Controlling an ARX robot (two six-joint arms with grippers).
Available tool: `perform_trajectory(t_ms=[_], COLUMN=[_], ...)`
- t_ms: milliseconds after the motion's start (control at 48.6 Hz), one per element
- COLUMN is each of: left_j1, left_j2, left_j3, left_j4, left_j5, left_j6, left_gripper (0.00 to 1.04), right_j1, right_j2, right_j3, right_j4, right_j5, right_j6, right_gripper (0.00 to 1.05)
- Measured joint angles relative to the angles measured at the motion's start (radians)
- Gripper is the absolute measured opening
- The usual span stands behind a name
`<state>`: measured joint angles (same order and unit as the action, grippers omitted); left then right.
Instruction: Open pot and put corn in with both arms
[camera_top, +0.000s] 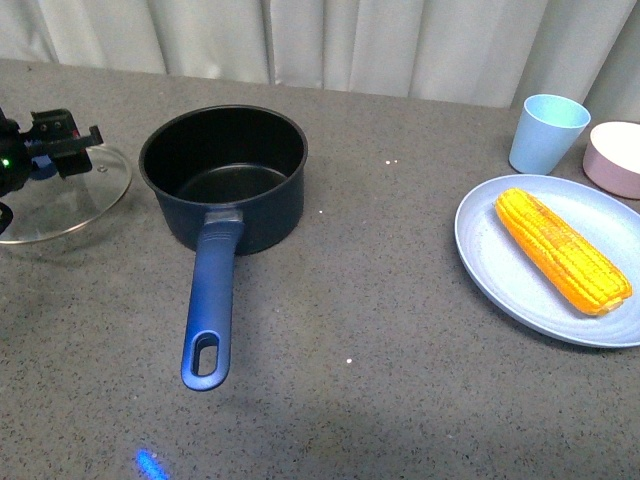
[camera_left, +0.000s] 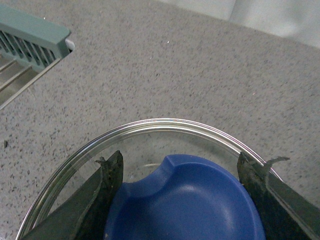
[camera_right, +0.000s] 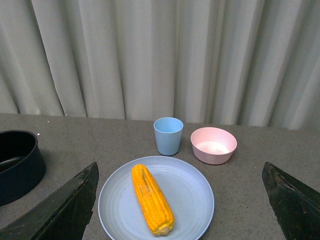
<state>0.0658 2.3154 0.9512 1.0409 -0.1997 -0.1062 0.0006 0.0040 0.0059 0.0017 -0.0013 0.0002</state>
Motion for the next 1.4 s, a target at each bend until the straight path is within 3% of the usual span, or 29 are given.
perform_trajectory(t_ms=[782,844,1029,1400], left_j1=[-0.018,-0.018,-0.013,0.014], left_j2=[0.066,0.065,-0.011,-0.507], left_j3=[0.023,0.022,-0.021,-0.368], left_j4=[-0.027,-0.028,-0.034,-0.103], left_j5=[0.039,0.039,0.053,0.091], left_j6=[0.014,0.012,-0.016,-0.008], left_gripper=[0.62,0.67,0.99,0.98], right_j1=[0.0,0.0,0.0,0.0], right_j2=[0.0,0.0,0.0,0.0], right_j3=[0.0,0.0,0.0,0.0], right_j4=[0.0,0.0,0.0,0.0], right_j5=[0.0,0.0,0.0,0.0], right_j6=[0.0,0.0,0.0,0.0], right_gripper=[0.96,0.96,0.96,0.96])
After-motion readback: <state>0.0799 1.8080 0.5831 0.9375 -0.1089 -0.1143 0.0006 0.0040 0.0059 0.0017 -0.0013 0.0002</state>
